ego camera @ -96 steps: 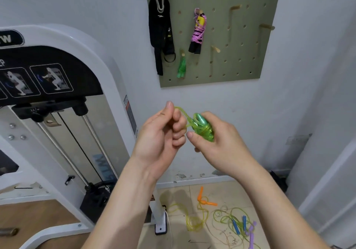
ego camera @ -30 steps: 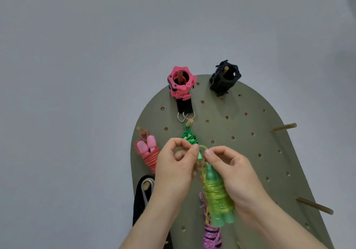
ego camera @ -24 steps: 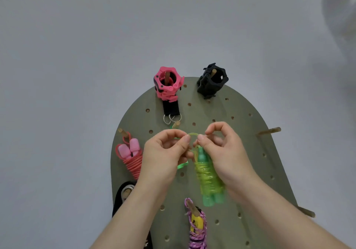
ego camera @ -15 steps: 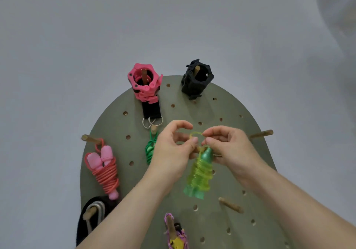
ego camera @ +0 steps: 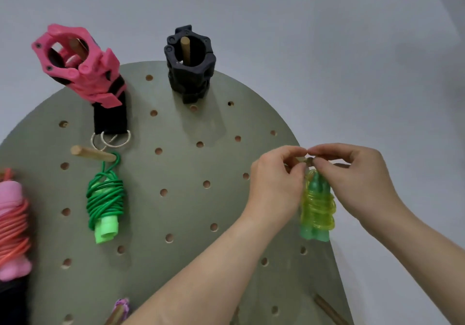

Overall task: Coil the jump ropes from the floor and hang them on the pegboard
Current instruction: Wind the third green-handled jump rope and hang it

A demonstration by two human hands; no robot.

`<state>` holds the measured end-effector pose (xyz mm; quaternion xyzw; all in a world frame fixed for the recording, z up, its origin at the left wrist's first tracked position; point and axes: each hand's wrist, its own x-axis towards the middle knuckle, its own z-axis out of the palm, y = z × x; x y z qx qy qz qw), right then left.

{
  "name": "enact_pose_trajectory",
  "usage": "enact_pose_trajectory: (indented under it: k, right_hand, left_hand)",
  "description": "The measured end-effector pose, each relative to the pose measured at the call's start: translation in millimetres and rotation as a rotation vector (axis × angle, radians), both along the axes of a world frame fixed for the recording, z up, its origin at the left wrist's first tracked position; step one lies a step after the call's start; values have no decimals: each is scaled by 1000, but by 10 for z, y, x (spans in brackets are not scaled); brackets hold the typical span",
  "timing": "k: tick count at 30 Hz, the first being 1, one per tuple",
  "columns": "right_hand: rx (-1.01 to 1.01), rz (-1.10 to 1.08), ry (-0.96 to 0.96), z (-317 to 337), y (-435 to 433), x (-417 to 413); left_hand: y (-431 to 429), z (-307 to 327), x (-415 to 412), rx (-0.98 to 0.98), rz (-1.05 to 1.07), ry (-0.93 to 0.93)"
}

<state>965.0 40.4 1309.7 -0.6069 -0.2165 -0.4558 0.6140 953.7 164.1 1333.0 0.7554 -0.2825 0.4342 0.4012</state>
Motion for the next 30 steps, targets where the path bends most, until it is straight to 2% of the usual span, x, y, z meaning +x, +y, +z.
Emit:
enact_pose_trajectory:
  k: [4,7,12,15,17,20,23,27,30]
  right_hand:
    - [4,-23,-23,-1,-104,181]
    - [-42,123,13,-50,-76,308]
    - [-37,453,116,-55,-82,415]
    - [-80,523,187,-50,-138,482]
    - [-138,585,208,-69,-141,510]
    - [-245,439,180,-105,-76,591]
    - [-230,252,177,-115,30,672]
    - [-297,53,154,-121,151,798]
    - [-393,2,148,-106,154,868]
  left_hand:
    - [-91,-16,169,1,12,-18]
    - [-12,4,226,89,30,-23]
    - [108,85,281,129,-90,125]
    - [188,54,350,68,-228,229]
    - [190,50,403,52,-160,206]
    - [158,103,500,127,65,95]
    - [166,136,595,294,272,1]
    - [217,160,699,480,445,-97]
    - [244,179,711,662,603,-167]
